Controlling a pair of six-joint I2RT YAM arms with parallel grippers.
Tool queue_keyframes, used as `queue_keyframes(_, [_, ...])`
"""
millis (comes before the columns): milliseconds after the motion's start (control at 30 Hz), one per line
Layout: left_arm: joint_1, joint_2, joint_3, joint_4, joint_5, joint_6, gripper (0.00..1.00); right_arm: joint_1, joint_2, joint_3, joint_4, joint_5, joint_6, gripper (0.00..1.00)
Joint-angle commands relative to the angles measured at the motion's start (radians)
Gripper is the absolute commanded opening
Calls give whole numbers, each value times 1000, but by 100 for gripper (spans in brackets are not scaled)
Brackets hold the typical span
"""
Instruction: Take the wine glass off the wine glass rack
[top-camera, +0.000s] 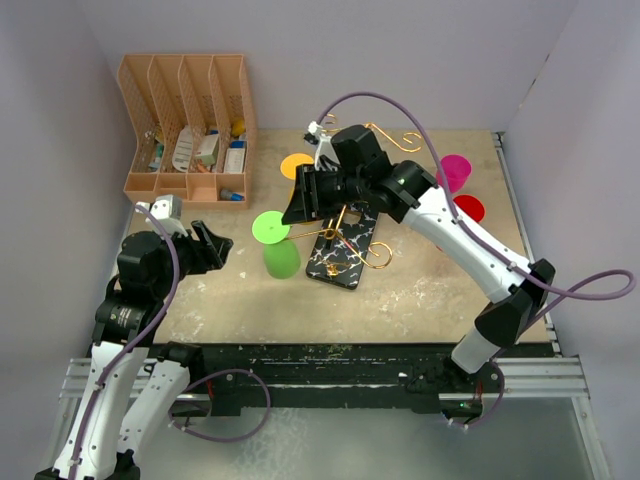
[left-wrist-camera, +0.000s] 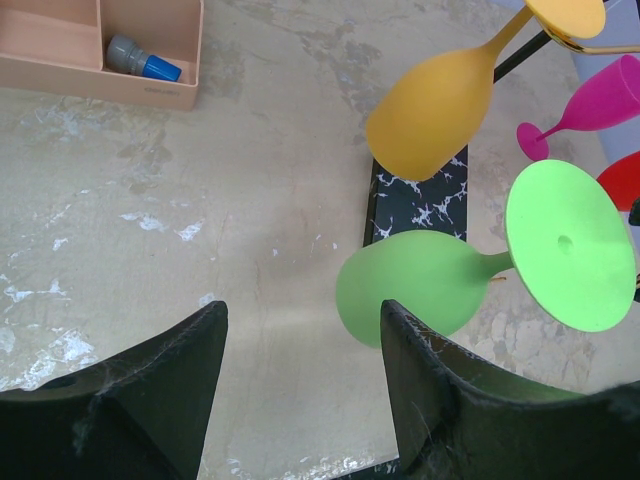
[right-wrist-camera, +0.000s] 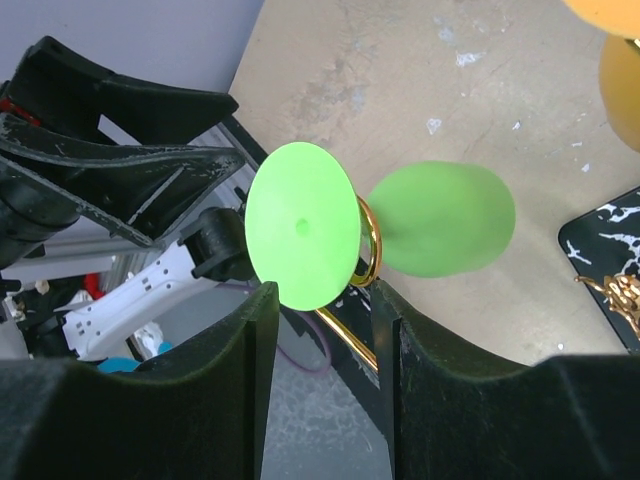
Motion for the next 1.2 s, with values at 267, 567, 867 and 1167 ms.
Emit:
queue_keyframes(267, [-2,-3,1,33,-13,15,66,4,-44,-53,79,-68,31,43])
queue_keyframes(567, [-1,-3,2,31,-14,14,66,9,-40,-42,97,-86,37,41])
queue_keyframes(867, [-2,-3,2,31,-16,14,66,18,-26,-50,124,-112,42,41])
queue_keyframes(1167, [-2,-4,2,32,-15,15,66,22,-20,-49,160,-127,61,41])
